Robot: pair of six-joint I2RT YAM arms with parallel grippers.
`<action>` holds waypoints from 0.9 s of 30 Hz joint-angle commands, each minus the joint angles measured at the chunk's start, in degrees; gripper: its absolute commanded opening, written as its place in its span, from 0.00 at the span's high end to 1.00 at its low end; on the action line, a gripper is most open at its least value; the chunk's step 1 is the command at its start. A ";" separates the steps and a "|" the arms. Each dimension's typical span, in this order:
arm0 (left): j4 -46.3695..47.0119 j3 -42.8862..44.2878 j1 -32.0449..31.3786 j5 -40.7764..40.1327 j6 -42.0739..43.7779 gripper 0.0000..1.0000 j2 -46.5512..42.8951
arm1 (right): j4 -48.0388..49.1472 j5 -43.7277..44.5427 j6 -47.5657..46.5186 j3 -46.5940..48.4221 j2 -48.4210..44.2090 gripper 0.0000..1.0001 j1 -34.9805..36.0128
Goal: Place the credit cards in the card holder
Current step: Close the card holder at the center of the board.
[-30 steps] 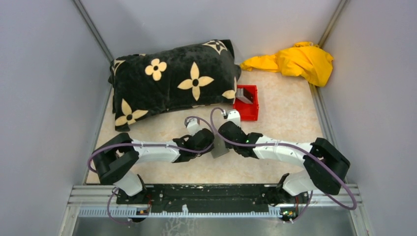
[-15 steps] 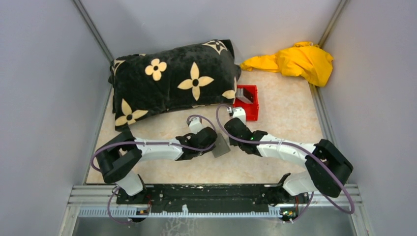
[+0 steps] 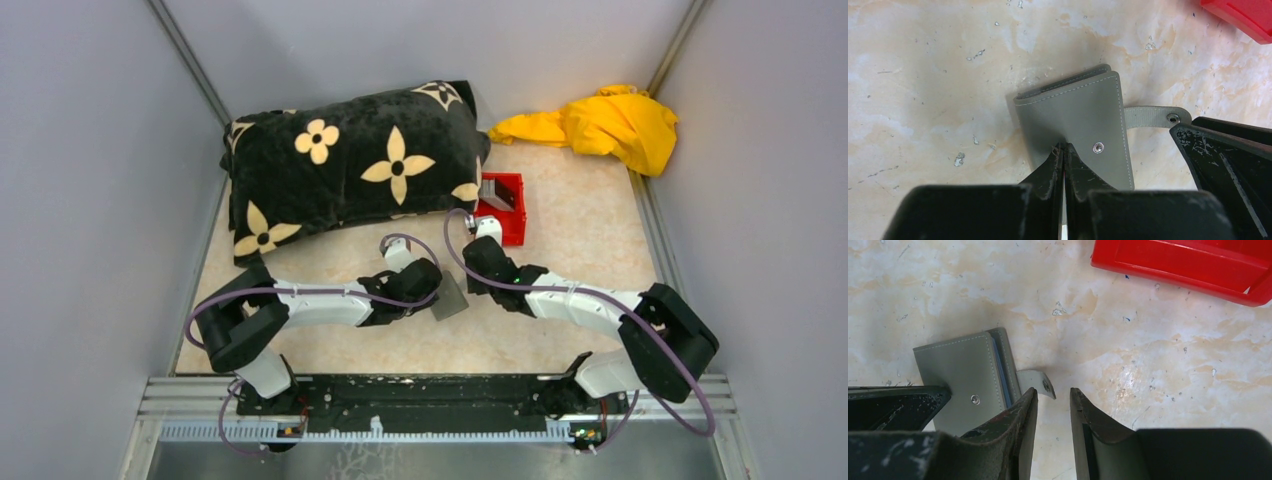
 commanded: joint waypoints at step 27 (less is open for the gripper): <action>-4.41 -0.02 -0.07 1.05 -0.55 0.93 2.98 | 6.39 -5.31 -1.11 -1.01 0.36 0.85 -2.38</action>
